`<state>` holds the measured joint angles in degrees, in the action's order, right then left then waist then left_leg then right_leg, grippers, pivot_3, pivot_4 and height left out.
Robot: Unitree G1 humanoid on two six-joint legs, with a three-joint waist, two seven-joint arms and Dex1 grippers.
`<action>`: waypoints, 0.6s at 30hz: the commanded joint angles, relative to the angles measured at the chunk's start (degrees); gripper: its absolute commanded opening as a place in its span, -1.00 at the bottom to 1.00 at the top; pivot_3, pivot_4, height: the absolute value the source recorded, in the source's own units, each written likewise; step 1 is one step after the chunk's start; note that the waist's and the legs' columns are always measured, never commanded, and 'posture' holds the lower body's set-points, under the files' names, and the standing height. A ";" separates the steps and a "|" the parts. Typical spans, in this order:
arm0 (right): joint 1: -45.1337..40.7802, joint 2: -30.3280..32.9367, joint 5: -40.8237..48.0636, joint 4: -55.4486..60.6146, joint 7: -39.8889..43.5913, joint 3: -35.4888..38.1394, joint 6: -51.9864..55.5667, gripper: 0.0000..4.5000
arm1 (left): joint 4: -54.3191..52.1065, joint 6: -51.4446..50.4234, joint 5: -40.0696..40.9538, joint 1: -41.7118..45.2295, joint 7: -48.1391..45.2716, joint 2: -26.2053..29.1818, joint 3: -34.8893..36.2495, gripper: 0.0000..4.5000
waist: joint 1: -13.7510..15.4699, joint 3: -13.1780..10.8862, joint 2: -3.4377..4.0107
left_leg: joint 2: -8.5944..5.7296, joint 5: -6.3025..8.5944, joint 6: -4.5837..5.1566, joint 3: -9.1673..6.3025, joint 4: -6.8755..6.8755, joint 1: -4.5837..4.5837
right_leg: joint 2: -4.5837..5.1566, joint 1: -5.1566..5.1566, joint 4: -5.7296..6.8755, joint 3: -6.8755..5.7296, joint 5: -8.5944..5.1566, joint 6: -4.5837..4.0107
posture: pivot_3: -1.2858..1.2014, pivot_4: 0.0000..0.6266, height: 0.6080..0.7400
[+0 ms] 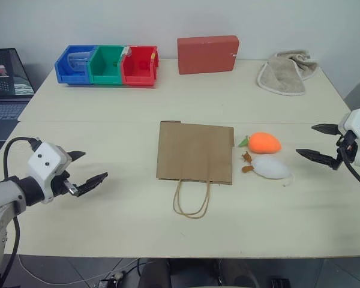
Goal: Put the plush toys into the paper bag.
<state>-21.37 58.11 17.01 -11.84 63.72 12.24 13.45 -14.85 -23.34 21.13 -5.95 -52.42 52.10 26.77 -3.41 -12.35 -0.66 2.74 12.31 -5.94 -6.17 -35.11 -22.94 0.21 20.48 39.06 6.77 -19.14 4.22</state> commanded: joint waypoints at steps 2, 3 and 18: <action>-0.26 1.21 0.87 2.07 -0.13 2.27 0.10 1.00 | -0.22 0.01 1.31 0.85 -0.61 0.51 1.05 0.99 | 0.00 0.00 0.00 | 0.00 0.00 0.00 0.00 0.00 0.00 | 0.00 0.00 0.00 0.00 0.00 0.00 | 0.03 -0.52 1.00; -0.32 1.16 0.88 2.12 -0.22 2.25 0.17 1.00 | -0.24 -0.48 1.39 0.79 -0.51 0.55 1.19 0.99 | 0.00 0.00 0.00 | 0.00 0.00 0.00 0.00 0.00 0.00 | 0.00 0.00 0.00 0.00 0.00 0.00 | 0.03 -0.52 1.00; -0.47 0.79 1.27 2.50 -0.68 2.84 0.16 1.00 | 1.26 1.68 1.63 1.93 -1.14 -0.16 1.07 0.99 | 0.00 0.00 0.00 | 0.00 0.00 0.00 0.00 0.00 0.00 | 0.00 0.00 0.01 0.00 0.00 0.00 | 0.03 -0.52 1.00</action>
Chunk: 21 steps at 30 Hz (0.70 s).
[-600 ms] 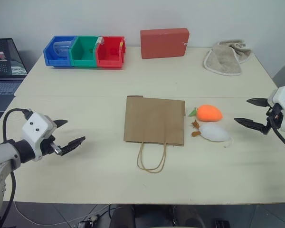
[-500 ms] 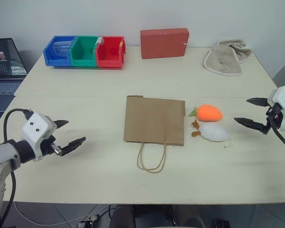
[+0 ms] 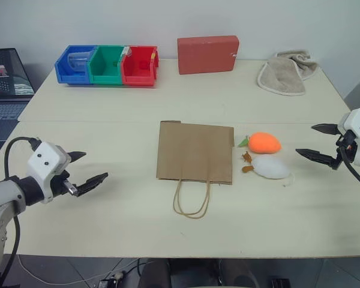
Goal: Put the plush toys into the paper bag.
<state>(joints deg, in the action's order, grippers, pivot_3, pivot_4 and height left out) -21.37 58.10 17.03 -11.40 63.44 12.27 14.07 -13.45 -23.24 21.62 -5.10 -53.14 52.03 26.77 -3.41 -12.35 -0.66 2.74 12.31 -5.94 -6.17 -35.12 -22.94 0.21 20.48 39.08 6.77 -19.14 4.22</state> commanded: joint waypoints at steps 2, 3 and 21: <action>-0.32 0.78 1.32 2.23 -0.48 2.95 -0.47 1.00 | 0.07 2.45 1.34 1.32 -1.15 -0.09 1.05 0.99 | 0.00 0.00 0.00 | 0.00 0.00 0.00 0.00 0.00 0.00 | 0.00 0.00 0.00 0.00 0.00 0.00 | 0.03 -0.52 1.00; -0.22 0.78 1.33 2.37 -0.53 3.02 -0.49 1.00 | 0.21 2.64 1.39 1.27 -1.51 0.04 1.01 0.99 | 0.01 0.00 0.00 | 0.00 0.00 0.00 0.00 0.00 0.00 | 0.00 0.00 0.00 0.00 0.00 0.00 | 0.03 -0.52 1.00; 0.68 0.60 3.69 9.72 -0.88 3.22 2.52 1.00 | -3.85 6.89 -1.00 1.17 -4.13 0.77 -5.41 0.99 | 0.04 0.01 0.00 | 0.00 0.00 0.00 0.00 0.00 0.00 | 0.00 0.00 0.02 0.01 0.00 0.00 | 0.03 -0.52 1.00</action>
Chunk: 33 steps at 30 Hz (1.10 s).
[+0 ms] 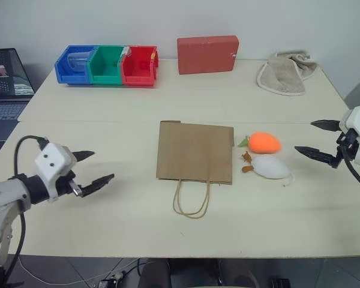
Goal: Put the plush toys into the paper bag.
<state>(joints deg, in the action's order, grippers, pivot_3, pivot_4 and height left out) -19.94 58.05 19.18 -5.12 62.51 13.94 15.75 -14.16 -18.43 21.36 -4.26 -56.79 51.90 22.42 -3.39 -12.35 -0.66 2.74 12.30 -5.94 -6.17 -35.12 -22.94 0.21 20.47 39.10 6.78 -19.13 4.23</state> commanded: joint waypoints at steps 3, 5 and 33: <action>0.75 0.91 3.70 8.49 0.60 2.20 3.73 1.00 | -6.64 2.41 -0.19 -0.69 -2.29 1.56 -2.62 0.99 | 0.08 0.00 -0.01 | 0.00 0.00 0.00 0.00 0.00 0.00 | 0.00 0.00 0.00 0.00 0.00 0.00 | 0.03 -0.52 1.00; 2.02 1.24 6.18 14.54 1.31 2.08 6.84 1.00 | -10.21 2.83 0.32 -1.08 -4.64 2.45 -5.36 0.99 | 0.10 0.00 0.00 | 0.00 0.00 0.00 -0.01 0.00 -0.01 | 0.00 0.01 0.01 0.00 0.00 0.00 | 0.03 -0.52 1.00; 14.68 3.84 21.60 49.28 -3.13 1.65 22.39 1.00 | 0.42 25.31 -14.76 16.47 -12.07 -8.38 -36.19 0.14 | 0.62 0.10 -0.10 | -0.02 0.00 0.04 -0.05 -0.40 -0.01 | -0.05 -0.18 -0.01 0.03 0.05 0.13 | 0.03 -0.52 1.00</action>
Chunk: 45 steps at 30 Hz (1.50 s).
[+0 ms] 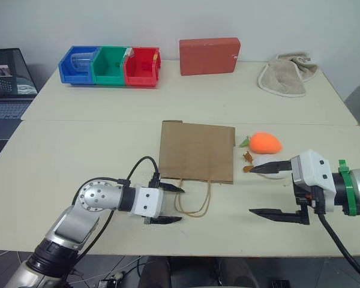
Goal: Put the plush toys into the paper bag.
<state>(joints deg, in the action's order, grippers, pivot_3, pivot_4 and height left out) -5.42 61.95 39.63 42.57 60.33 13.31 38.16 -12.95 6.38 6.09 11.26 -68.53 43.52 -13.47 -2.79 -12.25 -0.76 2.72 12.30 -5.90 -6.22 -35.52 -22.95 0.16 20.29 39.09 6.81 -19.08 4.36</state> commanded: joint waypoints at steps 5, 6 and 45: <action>0.54 -0.10 1.44 1.93 -1.74 2.27 0.00 1.00 | -0.44 0.38 0.44 1.83 -0.86 -0.02 -0.81 -0.61 | 0.02 0.00 0.00 | 0.00 0.00 0.00 0.00 -0.08 0.00 | 0.00 -0.03 0.00 0.01 0.01 0.02 | 0.03 -0.52 1.00; 0.78 -0.15 1.45 2.17 -1.93 2.29 -0.03 1.00 | -0.21 0.82 0.19 2.05 -1.17 0.02 -1.16 -0.76 | 0.02 0.00 0.00 | 0.00 0.00 0.00 0.00 -0.08 0.00 | 0.00 -0.03 0.00 0.01 0.01 0.02 | 0.03 -0.52 1.00; 0.53 0.18 1.72 3.61 -2.86 -1.64 -0.67 1.00 | 14.24 19.85 -4.54 6.50 -1.30 -2.35 -4.05 -0.76 | 0.10 0.01 -0.01 | -0.01 0.00 0.01 0.02 -0.28 -0.04 | -0.01 -0.07 -0.01 0.06 0.06 0.12 | 0.03 -0.52 1.00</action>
<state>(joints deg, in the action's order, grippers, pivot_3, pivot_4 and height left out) -4.26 62.17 41.24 44.73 57.70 11.34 38.14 2.11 25.62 1.02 16.96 -69.55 41.36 -17.13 -2.69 -12.24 -0.77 2.72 12.31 -5.89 -6.20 -35.80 -22.99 0.14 20.22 39.08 6.87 -19.02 4.48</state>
